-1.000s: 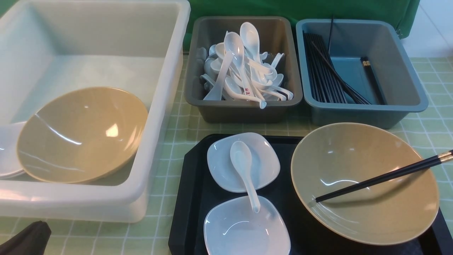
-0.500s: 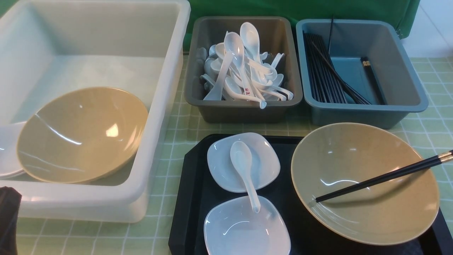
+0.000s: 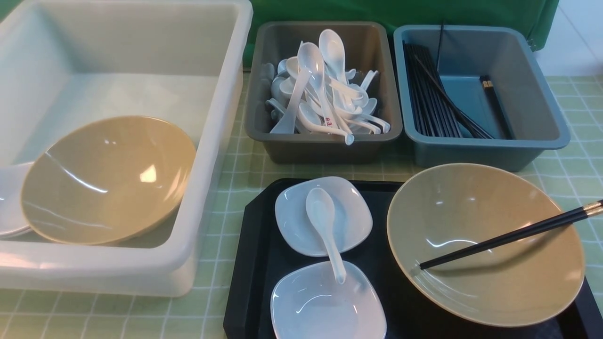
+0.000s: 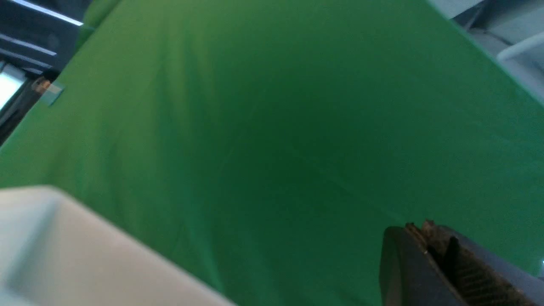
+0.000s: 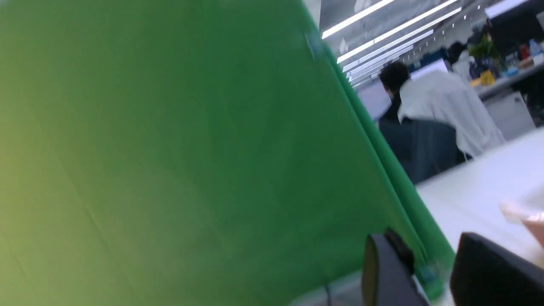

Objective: On green table put chopsticks spoon bowls plates into blue grey white boxes.
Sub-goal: 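Move the grippers toward the tableware on the black tray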

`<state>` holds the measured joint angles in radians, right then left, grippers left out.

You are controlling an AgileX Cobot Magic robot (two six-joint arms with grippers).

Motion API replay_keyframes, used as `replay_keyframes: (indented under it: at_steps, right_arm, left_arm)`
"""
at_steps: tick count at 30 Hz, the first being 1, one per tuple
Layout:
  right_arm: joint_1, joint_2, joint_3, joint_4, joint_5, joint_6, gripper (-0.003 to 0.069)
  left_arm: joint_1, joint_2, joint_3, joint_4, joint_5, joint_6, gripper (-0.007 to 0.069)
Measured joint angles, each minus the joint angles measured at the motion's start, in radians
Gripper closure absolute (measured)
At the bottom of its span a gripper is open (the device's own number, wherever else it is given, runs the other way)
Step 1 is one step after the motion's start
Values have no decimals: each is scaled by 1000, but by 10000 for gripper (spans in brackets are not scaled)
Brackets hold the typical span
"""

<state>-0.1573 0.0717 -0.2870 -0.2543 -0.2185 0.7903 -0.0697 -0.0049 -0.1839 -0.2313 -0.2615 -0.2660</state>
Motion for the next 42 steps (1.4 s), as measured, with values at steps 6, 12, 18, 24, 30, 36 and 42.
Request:
replay_keyframes:
  at_steps: [6,12,18,24,30,36,42]
  right_arm:
    - [0,337,-406,-23,218,-147,423]
    - [0,609,-539,-23,450,-368,423]
    - [40,695,-540,-20,510,-525,423]
    - [186,698,-479,-15,464,-540,423]
    - [349,835,-500,-8,764,-630,423]
    - [437,1024,-679,88,1044,-870,423]
    - [492,1251,-909,147,1211,-1087,423]
  left_arm:
    - [0,268,-433,175,361,0,626]
    - [0,504,-574,279,723,43,626]
    - [0,603,-577,366,830,65,626]
    - [0,618,-510,132,835,31,626]
    - [-4,626,-439,-164,875,272,626]
    - [-58,627,-451,-297,868,479,626]
    - [-169,669,-497,-354,877,651,626]
